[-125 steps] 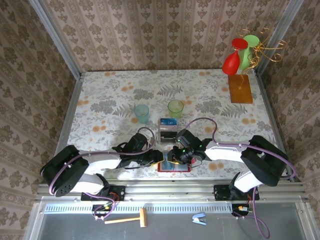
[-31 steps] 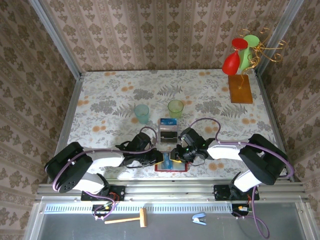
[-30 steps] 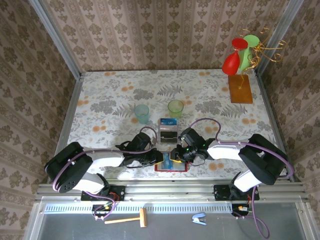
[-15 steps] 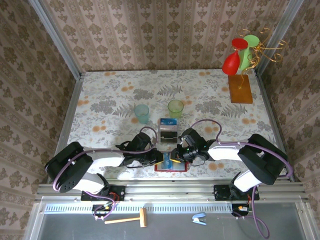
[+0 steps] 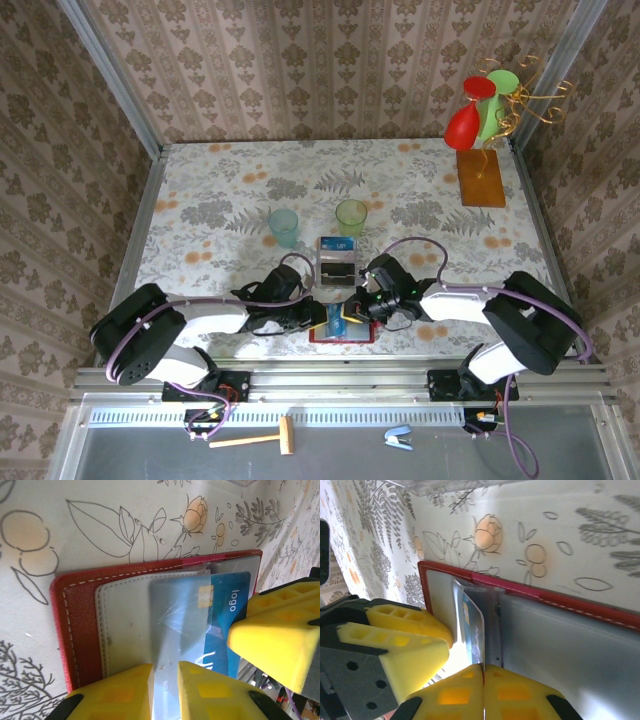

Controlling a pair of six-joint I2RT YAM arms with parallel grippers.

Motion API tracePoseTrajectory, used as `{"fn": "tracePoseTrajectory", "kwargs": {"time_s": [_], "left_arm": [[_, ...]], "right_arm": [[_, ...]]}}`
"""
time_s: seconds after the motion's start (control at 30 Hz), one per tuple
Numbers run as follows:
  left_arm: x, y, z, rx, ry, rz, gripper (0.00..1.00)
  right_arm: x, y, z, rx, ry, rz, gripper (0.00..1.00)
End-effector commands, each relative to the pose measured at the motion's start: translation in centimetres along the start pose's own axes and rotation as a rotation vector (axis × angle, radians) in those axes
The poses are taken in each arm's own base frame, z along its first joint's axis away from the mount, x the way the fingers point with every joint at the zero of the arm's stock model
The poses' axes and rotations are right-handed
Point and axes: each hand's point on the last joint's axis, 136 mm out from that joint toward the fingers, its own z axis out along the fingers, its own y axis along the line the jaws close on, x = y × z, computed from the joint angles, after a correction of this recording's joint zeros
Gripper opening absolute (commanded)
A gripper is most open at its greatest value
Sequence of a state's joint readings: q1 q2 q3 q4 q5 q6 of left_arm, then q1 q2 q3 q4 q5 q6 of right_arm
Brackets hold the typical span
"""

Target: Take the credit cards out of the card holder

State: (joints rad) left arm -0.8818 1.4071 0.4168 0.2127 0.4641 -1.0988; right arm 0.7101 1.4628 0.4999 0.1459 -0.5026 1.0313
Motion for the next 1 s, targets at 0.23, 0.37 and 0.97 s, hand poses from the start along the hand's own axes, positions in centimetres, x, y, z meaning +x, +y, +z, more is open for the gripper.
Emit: {"fn": "tracePoseTrajectory", "kwargs": {"time_s": [0.23,0.37,0.97], "left_arm": [[0.5,1.5,-0.2,-0.052,0.009,-0.012,0.22],[0.4,1.4,-0.3,-0.045,0.004,-0.01,0.22],[-1.0,-0.9,-1.8,0.015,-0.034,0.014,0.24]], "right_arm": [[0.5,-2.2,-1.9,0.083,-0.011,-0.007,0.05],[0.4,-2.0,-2.5,0.089,-0.021,-0.023,0.04],[-0.1,0.2,-5.1,0.16,-0.009,-0.168,0.0]]}}
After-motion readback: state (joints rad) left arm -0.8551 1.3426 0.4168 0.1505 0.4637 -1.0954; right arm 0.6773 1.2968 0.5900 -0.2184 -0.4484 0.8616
